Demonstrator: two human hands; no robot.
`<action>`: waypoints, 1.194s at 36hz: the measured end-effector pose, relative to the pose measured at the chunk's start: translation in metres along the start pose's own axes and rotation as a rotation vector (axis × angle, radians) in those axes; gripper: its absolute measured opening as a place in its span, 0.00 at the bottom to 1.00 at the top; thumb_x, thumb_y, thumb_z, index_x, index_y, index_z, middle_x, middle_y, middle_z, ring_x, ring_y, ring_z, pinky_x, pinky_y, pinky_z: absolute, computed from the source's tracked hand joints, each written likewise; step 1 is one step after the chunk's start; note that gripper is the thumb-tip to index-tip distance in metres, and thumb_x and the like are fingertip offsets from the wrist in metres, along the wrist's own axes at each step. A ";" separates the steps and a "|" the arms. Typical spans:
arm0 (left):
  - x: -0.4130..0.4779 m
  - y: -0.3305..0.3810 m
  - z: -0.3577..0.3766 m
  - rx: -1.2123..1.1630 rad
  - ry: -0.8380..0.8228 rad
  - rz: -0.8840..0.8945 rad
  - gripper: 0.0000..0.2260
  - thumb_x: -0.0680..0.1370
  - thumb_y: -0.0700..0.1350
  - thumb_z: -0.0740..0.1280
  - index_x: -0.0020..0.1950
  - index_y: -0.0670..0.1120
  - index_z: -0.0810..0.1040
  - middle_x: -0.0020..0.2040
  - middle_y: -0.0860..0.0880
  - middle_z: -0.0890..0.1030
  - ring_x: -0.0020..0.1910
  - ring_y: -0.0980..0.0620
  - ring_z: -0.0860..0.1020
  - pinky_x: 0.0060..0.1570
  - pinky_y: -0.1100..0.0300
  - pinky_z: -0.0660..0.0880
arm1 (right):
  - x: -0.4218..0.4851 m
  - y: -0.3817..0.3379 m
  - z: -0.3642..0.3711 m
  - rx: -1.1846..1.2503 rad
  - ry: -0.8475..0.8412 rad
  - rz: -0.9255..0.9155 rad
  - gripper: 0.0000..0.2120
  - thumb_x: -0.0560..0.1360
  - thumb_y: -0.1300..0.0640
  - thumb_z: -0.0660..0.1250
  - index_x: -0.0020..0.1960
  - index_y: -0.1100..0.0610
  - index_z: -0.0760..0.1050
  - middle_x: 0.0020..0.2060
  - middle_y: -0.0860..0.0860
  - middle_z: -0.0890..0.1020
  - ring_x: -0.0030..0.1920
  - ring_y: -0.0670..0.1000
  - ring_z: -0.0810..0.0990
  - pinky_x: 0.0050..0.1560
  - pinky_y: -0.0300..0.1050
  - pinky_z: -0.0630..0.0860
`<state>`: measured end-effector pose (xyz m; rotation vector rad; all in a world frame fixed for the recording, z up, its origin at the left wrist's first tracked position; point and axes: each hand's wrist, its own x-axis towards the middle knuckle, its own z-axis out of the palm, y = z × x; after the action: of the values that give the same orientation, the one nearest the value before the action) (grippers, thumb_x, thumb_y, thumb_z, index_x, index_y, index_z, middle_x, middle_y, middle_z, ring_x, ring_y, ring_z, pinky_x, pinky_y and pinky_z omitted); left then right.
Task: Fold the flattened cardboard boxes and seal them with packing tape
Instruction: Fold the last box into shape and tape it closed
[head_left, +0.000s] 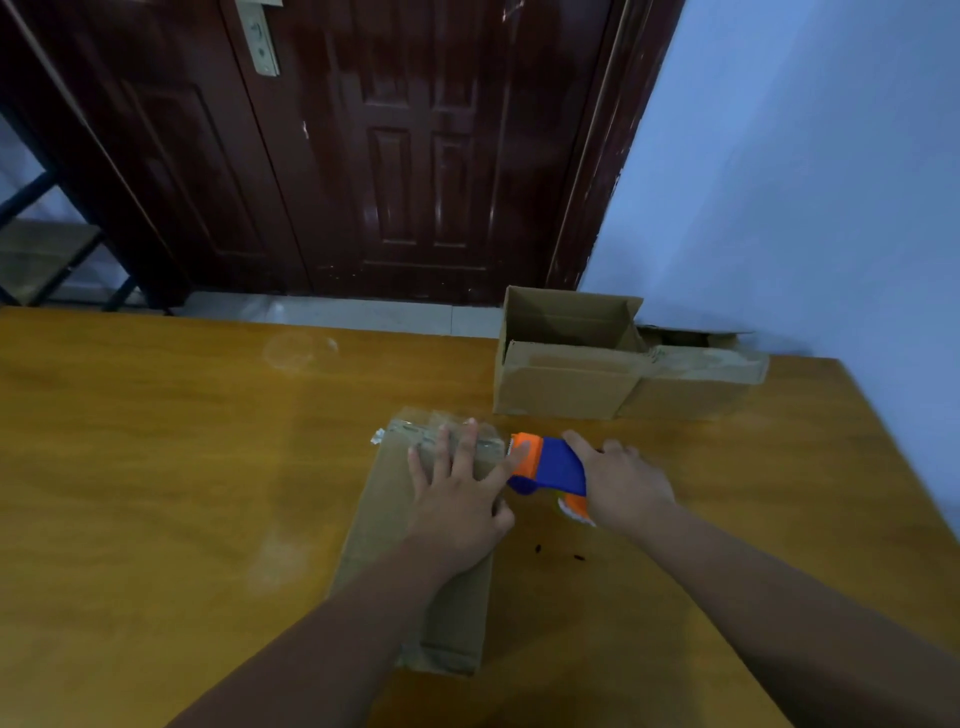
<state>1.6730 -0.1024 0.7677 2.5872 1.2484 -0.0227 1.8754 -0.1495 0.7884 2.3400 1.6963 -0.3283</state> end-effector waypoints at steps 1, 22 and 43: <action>-0.001 0.003 0.002 0.014 0.003 0.008 0.30 0.78 0.57 0.51 0.73 0.67 0.36 0.77 0.50 0.36 0.74 0.40 0.33 0.65 0.32 0.32 | -0.002 -0.001 -0.004 -0.014 -0.008 -0.001 0.36 0.76 0.49 0.65 0.74 0.41 0.43 0.55 0.55 0.72 0.54 0.57 0.73 0.44 0.48 0.67; 0.014 0.023 -0.011 0.023 0.166 0.041 0.22 0.80 0.56 0.59 0.71 0.49 0.64 0.68 0.50 0.72 0.70 0.50 0.66 0.69 0.51 0.60 | 0.039 -0.022 -0.103 0.164 -0.537 -0.073 0.31 0.74 0.28 0.51 0.47 0.55 0.76 0.42 0.53 0.79 0.42 0.52 0.78 0.46 0.46 0.73; 0.007 0.019 -0.009 0.039 0.358 0.084 0.23 0.60 0.51 0.82 0.52 0.44 0.84 0.48 0.49 0.85 0.53 0.47 0.82 0.49 0.41 0.79 | 0.065 -0.013 -0.068 0.566 -0.927 0.165 0.31 0.63 0.29 0.70 0.52 0.52 0.79 0.44 0.52 0.85 0.47 0.53 0.83 0.38 0.41 0.78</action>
<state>1.6910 -0.1059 0.7797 2.7588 1.2564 0.4559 1.8860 -0.0654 0.8313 2.0381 1.0071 -1.7095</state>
